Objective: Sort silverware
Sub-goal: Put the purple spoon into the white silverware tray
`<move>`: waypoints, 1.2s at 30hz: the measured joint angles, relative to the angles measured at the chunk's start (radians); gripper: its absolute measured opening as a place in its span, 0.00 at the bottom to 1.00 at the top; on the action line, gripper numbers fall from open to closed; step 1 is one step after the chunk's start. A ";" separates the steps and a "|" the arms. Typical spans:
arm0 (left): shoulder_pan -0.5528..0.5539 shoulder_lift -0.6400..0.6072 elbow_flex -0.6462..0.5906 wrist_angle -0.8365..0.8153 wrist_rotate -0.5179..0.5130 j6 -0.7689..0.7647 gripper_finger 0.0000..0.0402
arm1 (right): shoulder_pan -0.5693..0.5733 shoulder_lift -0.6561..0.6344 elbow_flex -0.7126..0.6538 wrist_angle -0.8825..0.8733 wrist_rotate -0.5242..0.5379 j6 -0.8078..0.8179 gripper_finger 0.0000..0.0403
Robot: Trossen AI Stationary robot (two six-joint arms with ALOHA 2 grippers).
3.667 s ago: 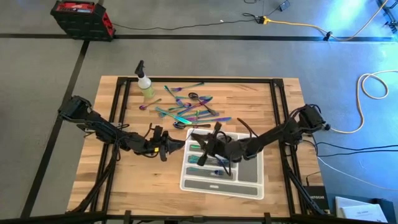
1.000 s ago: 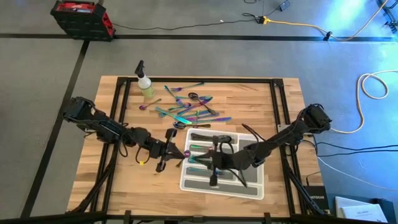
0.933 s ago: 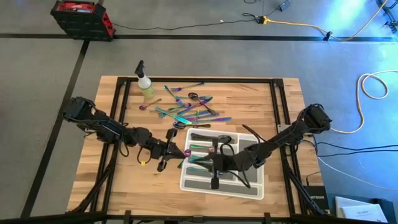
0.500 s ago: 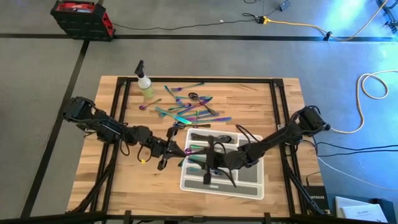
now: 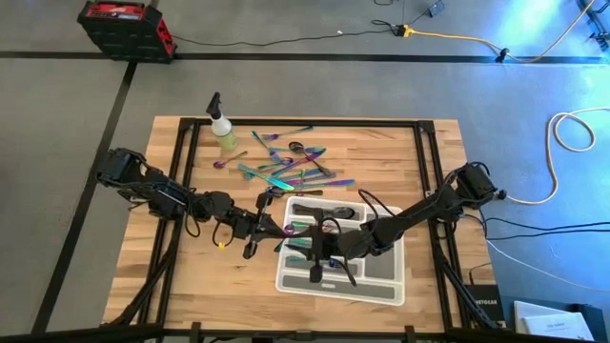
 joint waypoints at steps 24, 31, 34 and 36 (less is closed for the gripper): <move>0.000 0.000 0.001 0.014 0.000 -0.025 0.00 | -0.041 0.050 0.051 0.077 -0.051 -0.112 0.17; -0.001 0.002 0.002 -0.003 0.002 -0.034 0.00 | -0.053 0.081 0.104 0.004 -0.059 -0.114 0.04; 0.000 0.002 0.002 -0.003 -0.002 -0.037 0.00 | -0.052 0.074 0.105 -0.012 -0.042 -0.114 0.01; 0.000 0.002 0.002 -0.004 -0.003 -0.037 0.00 | -0.052 0.072 0.105 -0.015 -0.041 -0.117 0.00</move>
